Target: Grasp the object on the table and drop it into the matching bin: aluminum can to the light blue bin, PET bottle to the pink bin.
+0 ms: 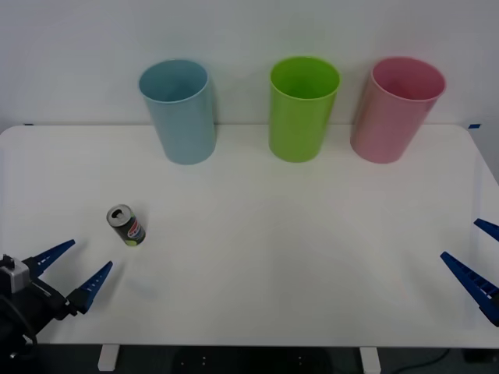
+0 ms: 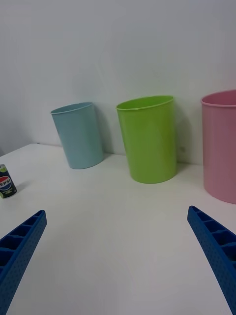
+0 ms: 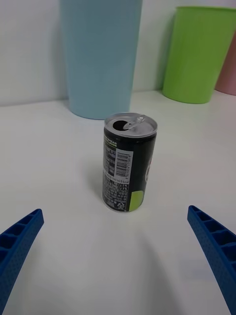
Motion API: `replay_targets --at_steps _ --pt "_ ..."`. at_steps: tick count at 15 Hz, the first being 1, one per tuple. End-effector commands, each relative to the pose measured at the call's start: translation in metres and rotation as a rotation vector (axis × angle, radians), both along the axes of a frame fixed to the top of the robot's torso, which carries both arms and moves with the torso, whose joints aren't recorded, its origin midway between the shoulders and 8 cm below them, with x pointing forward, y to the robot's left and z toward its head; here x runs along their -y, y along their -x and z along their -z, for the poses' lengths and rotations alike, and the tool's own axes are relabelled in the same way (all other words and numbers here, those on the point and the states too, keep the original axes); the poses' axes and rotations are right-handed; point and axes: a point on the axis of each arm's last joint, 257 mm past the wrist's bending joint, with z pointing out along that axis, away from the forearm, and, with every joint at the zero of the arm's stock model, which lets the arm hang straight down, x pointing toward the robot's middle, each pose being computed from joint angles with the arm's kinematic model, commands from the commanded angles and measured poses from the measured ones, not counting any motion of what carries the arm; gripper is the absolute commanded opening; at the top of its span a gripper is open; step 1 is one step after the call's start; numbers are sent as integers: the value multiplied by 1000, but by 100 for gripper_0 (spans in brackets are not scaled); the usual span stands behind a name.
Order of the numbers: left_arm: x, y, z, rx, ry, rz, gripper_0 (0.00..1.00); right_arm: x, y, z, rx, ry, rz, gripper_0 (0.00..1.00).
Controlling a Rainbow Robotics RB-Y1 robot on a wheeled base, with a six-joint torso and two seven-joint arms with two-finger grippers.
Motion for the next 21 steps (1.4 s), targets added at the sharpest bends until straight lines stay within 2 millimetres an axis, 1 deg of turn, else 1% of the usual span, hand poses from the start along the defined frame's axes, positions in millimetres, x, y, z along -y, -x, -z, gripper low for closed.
replay_targets --at_steps 1,4,6,7,9,17,21 --pt "6 -11 1 1 -2 -5 100 0 0 0 0 0 0 100" --pt "14 -20 3 2 -11 -6 100 0 0 0 0 0 0 100" --pt "17 -31 4 12 -5 -11 100 0 0 0 0 0 0 100" --pt "17 -37 7 15 -13 -15 100 0 0 0 0 0 0 100" --pt "18 -44 6 17 -10 -13 100 0 0 0 0 0 0 100" --pt "37 -72 1 20 7 6 100 0 0 0 0 0 0 100" --pt "51 -82 0 22 14 5 100 0 0 0 0 0 0 100"
